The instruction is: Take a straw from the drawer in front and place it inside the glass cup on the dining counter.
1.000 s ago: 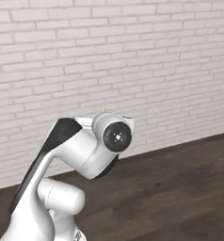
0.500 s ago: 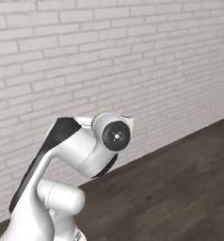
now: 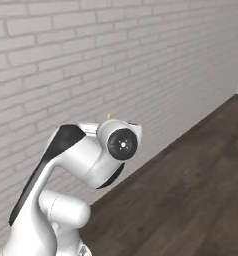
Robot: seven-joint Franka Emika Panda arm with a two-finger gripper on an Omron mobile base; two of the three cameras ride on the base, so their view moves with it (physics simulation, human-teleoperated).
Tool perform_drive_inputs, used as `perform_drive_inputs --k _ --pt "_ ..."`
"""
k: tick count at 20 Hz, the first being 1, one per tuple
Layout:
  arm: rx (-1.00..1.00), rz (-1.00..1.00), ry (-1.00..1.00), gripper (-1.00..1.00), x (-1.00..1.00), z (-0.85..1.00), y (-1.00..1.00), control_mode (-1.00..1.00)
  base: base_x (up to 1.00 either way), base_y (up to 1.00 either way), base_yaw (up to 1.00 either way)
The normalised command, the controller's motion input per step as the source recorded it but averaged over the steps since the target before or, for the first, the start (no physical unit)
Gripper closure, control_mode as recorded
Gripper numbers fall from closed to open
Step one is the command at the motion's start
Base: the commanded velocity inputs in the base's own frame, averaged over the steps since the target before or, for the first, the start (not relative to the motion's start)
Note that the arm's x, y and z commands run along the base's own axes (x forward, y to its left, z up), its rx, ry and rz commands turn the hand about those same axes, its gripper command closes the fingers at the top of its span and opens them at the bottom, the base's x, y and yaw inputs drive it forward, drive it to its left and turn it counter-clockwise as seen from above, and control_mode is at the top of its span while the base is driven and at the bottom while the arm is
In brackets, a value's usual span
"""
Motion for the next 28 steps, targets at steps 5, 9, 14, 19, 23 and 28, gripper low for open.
perform_drive_inputs --k 5,9,14,19,23,28 --pt "0.0 0.0 0.0 1.0 0.0 0.0 0.0 1.0 0.99 0.08 -0.46" --pt "0.0 0.0 0.0 1.0 0.0 0.0 0.0 1.0 0.98 0.07 -0.46" --pt "0.0 0.0 0.0 1.0 0.0 0.0 0.0 1.0 0.98 0.06 -0.45" --pt "0.0 0.0 0.0 1.0 0.0 0.0 0.0 1.0 0.99 0.06 -0.44" --pt "0.0 0.0 0.0 1.0 0.0 0.0 0.0 1.0 1.0 0.09 -0.43" --pt "0.0 0.0 0.0 1.0 0.0 0.0 0.0 1.0 1.0 0.11 -0.41"
